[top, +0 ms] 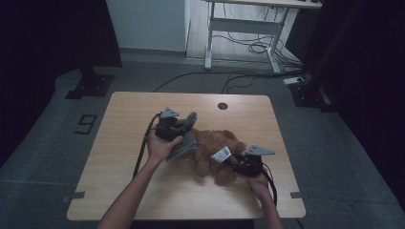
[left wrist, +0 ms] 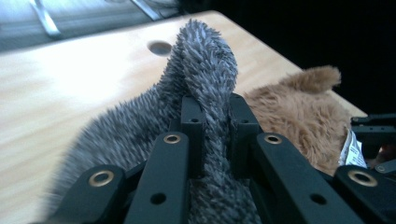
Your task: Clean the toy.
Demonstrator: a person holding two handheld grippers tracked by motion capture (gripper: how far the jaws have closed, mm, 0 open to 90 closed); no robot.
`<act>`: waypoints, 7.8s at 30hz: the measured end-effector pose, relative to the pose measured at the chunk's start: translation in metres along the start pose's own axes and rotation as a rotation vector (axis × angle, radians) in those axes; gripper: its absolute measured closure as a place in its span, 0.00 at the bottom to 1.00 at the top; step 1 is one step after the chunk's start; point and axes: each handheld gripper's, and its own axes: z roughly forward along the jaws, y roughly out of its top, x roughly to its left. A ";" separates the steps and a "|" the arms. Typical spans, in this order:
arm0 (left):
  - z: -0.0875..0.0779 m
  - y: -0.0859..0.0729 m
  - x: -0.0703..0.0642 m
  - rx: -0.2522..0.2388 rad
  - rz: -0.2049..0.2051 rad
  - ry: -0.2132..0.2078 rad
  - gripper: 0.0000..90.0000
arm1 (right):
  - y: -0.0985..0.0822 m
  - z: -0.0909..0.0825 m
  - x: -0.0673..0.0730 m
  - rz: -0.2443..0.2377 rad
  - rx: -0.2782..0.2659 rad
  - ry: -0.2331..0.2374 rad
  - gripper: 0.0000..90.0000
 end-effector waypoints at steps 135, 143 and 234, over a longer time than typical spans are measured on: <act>0.018 -0.047 -0.073 0.028 0.197 0.045 0.89 | -0.002 0.001 0.008 0.091 0.014 0.093 0.58; -0.005 -0.060 -0.045 0.016 0.159 0.077 0.89 | -0.002 0.002 0.008 0.090 0.010 0.102 0.58; 0.001 -0.083 -0.040 -0.046 0.118 0.054 0.89 | 0.021 -0.032 -0.012 0.189 -0.137 0.068 0.29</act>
